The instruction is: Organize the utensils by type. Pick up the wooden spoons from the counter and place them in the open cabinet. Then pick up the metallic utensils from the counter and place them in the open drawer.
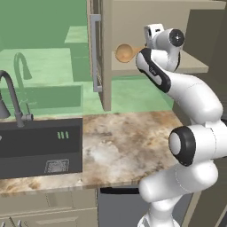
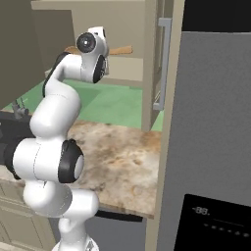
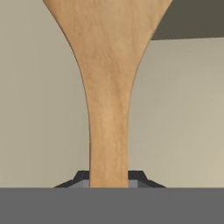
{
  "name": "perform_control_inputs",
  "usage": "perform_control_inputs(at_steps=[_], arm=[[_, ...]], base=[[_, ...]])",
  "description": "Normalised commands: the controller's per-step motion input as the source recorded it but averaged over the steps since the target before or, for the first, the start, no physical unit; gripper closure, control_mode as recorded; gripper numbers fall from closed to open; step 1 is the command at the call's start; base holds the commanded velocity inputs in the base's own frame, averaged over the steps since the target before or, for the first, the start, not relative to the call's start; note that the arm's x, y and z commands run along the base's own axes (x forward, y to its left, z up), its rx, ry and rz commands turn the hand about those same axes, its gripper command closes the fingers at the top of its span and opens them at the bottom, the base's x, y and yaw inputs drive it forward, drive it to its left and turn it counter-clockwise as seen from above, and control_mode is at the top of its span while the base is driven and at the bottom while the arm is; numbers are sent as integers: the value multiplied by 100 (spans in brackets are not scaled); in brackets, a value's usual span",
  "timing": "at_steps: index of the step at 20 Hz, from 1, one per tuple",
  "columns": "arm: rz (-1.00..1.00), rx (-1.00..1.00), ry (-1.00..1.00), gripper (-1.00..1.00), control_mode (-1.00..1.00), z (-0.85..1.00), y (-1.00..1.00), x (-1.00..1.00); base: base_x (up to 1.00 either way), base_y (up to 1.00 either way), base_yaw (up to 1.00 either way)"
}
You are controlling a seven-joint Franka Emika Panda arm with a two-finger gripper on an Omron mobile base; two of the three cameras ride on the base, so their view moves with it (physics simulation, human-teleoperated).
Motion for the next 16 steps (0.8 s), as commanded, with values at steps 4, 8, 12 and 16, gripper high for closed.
perform_control_inputs(at_steps=[4,8,12,16], arm=[[0,0,4,100,-100,-10,0,34],[0,0,11,100,-100,-7,0,30],[0,0,11,100,-100,-9,0,27],[0,0,1,100,-100,-26,0,24]], base=[[0,0,0],[0,0,0],[0,0,0],[0,0,0]])
